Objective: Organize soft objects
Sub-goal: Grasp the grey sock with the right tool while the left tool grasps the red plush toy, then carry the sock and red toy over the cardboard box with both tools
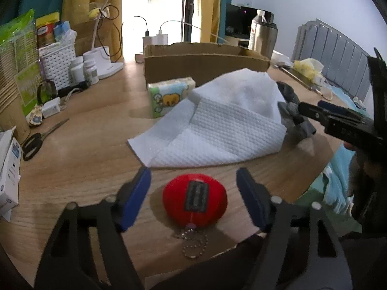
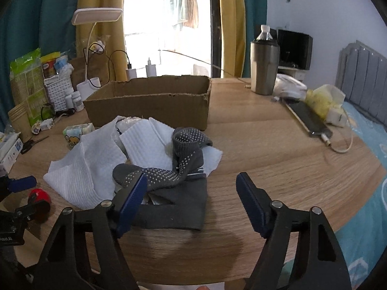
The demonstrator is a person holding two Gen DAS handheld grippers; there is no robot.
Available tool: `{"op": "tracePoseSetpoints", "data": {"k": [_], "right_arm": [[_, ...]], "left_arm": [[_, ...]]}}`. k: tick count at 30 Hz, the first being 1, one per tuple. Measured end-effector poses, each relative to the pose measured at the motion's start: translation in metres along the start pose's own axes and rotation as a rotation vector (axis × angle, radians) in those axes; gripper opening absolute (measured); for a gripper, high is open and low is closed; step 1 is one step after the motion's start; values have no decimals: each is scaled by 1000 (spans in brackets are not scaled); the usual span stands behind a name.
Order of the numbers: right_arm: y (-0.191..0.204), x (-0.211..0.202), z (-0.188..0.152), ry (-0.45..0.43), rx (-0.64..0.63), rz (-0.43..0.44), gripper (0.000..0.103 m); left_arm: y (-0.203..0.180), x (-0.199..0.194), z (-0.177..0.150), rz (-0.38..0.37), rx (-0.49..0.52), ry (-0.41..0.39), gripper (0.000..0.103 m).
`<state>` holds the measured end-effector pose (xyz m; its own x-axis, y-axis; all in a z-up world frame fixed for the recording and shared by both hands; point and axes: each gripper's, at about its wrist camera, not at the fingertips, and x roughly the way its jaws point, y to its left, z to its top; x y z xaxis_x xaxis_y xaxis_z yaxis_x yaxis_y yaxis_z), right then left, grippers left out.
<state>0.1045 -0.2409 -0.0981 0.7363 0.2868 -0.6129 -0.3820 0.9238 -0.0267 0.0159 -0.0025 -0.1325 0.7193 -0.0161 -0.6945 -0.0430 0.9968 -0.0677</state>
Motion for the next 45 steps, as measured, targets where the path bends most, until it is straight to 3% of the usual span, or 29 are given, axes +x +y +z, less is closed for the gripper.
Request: {"op": "tracePoseSetpoints", "data": {"k": [3,6,11,17,24,30,34,36,43,45], "right_arm": [[-2,5,-2,21,22,20,75],[0,11,-4,46,22,36,66],[4,12,-5,64,11,63,33],[10,-2,0,26,-26,72,6],[16,-20,12,-28,-68,80,4],[4,-1,15,14,-28,49,8],[0,10,17,33,-1,42,39],[0,15,17,39,2,43,42],[-1,37,11,94,6,76,43],[-2,37,12,95,1,97,29]], "left_arm": [[-1,5,-3,-7,0,37,52],[0,6,-3,-11,-2,43,51],[-2,2,-3,-37,-2,36,49],[-4,-10,2,-51,-2,0,48],[-6,-23,12,-68,2,-46,48],[-4,-29,22,-95,-13,-77,48],[0,-32,34,-113,-35,-108,48],[2,-32,41,-120,-36,-119,48],[2,-22,56,-135,-35,-109,48],[1,-20,60,-138,-33,-103,48]]}}
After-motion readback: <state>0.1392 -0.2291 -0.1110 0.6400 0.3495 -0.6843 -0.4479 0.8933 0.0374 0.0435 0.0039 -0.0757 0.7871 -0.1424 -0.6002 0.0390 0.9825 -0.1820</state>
